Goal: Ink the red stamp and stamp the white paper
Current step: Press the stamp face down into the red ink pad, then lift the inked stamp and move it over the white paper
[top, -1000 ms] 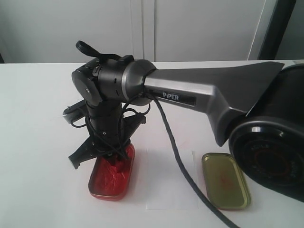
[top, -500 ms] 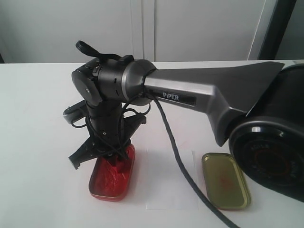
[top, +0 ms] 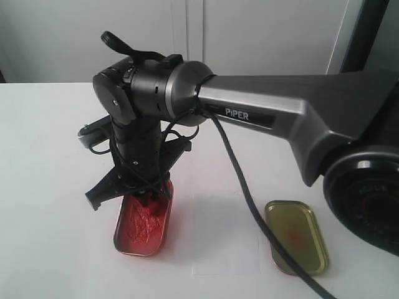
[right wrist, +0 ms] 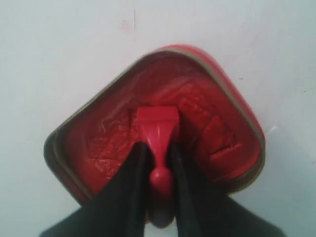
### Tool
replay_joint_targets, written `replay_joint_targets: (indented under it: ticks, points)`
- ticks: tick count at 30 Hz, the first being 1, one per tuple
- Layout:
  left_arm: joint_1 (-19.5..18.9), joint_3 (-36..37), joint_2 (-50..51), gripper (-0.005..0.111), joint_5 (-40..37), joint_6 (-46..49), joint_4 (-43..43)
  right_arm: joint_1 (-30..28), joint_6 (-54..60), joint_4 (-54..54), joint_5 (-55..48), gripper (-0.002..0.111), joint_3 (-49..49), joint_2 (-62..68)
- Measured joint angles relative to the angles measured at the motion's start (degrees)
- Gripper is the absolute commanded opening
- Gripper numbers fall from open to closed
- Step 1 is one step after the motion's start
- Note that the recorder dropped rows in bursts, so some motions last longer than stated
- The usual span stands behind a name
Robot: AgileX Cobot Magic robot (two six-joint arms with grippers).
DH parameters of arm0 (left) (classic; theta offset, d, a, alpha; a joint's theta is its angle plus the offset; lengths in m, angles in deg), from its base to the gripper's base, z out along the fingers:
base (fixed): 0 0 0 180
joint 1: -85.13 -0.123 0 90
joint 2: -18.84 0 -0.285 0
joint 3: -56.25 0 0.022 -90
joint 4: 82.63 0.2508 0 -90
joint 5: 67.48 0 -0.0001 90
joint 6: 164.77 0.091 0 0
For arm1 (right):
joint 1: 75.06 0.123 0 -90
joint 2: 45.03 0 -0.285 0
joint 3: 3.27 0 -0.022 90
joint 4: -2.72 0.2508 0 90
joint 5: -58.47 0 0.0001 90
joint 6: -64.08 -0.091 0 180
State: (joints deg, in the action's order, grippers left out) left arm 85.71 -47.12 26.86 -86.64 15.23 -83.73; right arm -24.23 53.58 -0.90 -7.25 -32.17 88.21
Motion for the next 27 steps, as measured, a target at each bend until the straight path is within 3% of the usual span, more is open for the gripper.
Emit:
replay_joint_targets:
  ticks: [27]
  points:
    - [0.0,0.0,0.0,0.0,0.0,0.0,0.0,0.0,0.0,-0.3,-0.8,0.0,0.0,0.0]
